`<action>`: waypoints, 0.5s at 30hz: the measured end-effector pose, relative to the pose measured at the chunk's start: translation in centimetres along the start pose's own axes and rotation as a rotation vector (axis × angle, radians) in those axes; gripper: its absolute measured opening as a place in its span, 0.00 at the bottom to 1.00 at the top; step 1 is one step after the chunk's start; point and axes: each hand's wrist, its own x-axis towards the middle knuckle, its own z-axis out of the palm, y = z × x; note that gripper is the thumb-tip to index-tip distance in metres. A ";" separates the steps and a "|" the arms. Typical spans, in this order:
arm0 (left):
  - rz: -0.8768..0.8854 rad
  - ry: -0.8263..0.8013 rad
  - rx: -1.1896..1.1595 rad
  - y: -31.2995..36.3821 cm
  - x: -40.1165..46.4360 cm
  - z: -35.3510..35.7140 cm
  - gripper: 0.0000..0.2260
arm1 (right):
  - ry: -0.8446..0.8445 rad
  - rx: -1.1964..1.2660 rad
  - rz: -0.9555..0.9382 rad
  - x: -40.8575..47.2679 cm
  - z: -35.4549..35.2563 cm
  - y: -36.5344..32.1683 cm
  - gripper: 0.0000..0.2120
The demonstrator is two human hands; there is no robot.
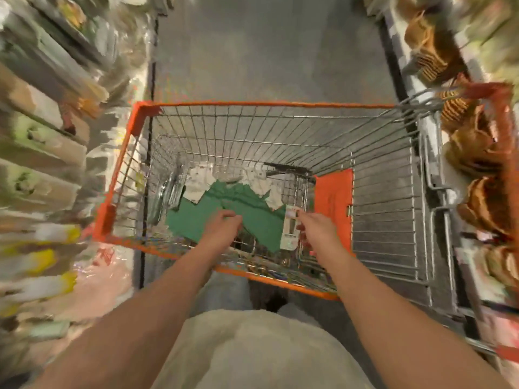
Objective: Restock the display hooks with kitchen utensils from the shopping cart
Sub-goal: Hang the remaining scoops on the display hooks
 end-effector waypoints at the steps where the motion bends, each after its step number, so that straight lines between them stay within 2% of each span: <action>1: -0.036 -0.054 0.056 0.4 2.3 -0.5 0.04 | 0.058 0.000 0.046 1.2 0.1 -0.9 0.14; 3: -0.076 -0.090 0.108 -1.2 2.5 -1.1 0.07 | 0.096 -0.019 0.070 1.2 -0.3 -0.5 0.13; 8: -0.195 -0.178 0.175 -1.0 9.6 -3.3 0.10 | 0.190 -0.079 0.177 5.3 1.3 -0.6 0.14; 15: -0.289 -0.122 0.129 -0.4 15.5 -4.4 0.05 | 0.121 -0.158 0.295 10.7 3.0 2.7 0.14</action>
